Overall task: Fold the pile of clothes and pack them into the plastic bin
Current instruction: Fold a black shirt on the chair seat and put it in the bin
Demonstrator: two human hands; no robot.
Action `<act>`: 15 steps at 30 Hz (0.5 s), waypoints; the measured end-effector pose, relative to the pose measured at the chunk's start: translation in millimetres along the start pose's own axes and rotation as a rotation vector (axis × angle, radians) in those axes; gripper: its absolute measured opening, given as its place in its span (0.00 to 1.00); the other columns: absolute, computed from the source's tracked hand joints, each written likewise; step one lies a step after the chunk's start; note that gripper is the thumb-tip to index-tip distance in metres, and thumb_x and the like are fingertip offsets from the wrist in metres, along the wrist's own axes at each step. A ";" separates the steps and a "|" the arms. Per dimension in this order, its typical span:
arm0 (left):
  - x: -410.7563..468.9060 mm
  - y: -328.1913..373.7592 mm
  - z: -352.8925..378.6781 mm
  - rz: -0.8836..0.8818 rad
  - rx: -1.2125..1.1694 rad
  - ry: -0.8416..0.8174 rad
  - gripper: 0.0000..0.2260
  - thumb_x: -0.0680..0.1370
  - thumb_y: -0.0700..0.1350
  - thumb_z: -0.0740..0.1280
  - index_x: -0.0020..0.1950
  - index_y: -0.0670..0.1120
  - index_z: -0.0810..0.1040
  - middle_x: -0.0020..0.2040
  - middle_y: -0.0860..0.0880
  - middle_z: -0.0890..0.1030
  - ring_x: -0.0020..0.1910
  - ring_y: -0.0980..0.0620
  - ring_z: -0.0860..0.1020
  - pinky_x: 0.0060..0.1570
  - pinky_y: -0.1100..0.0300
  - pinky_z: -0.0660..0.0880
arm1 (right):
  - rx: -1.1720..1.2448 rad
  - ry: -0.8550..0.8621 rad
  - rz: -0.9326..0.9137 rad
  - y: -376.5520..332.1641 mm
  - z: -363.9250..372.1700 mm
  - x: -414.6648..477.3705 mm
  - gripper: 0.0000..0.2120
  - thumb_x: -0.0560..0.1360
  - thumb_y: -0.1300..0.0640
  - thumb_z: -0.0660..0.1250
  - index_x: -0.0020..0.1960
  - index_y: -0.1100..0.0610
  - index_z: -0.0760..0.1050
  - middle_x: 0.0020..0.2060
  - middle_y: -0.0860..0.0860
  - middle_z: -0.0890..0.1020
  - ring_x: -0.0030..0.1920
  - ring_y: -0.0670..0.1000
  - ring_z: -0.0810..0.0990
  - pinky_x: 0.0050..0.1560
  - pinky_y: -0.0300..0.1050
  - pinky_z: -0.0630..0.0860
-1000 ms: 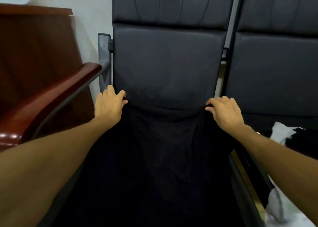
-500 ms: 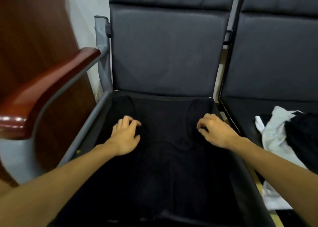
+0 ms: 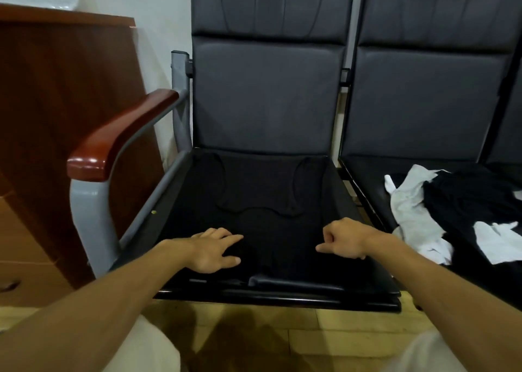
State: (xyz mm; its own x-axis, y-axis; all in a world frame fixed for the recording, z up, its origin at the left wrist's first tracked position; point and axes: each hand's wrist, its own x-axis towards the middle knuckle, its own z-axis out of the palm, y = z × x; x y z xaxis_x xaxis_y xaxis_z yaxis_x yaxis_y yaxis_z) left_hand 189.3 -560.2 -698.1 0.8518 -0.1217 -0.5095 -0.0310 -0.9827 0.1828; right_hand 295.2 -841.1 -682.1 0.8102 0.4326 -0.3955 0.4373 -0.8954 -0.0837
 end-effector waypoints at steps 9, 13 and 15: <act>1.4 -6.3 1.9 -0.111 -0.113 0.018 0.28 0.81 0.56 0.56 0.79 0.54 0.50 0.78 0.53 0.50 0.77 0.48 0.46 0.75 0.49 0.52 | 0.472 0.275 0.167 25.6 -4.2 -21.3 0.03 0.75 0.63 0.61 0.47 0.59 0.73 0.38 0.58 0.80 0.28 0.52 0.76 0.24 0.41 0.72; 1.8 -3.5 1.7 -0.120 -0.148 0.023 0.28 0.81 0.54 0.57 0.79 0.53 0.51 0.77 0.53 0.51 0.77 0.48 0.48 0.74 0.49 0.53 | 0.664 0.256 0.325 55.9 -4.3 -35.5 0.09 0.71 0.68 0.57 0.34 0.62 0.70 0.25 0.56 0.75 0.22 0.52 0.69 0.22 0.36 0.62; 1.1 -2.8 0.5 -0.116 -0.164 0.027 0.28 0.81 0.54 0.57 0.79 0.52 0.51 0.77 0.53 0.51 0.77 0.48 0.48 0.74 0.49 0.54 | 0.594 0.124 0.354 60.2 -0.3 -40.9 0.08 0.72 0.68 0.58 0.34 0.63 0.70 0.25 0.56 0.75 0.22 0.51 0.68 0.23 0.36 0.62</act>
State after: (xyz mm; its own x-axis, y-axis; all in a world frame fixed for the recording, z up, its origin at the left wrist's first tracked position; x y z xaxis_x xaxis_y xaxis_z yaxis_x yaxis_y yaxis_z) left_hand 190.0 -557.7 -699.5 0.8585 -0.0028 -0.5129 0.1519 -0.9537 0.2595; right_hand 288.4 -912.6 -670.7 0.9183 0.0821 -0.3872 -0.1195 -0.8751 -0.4690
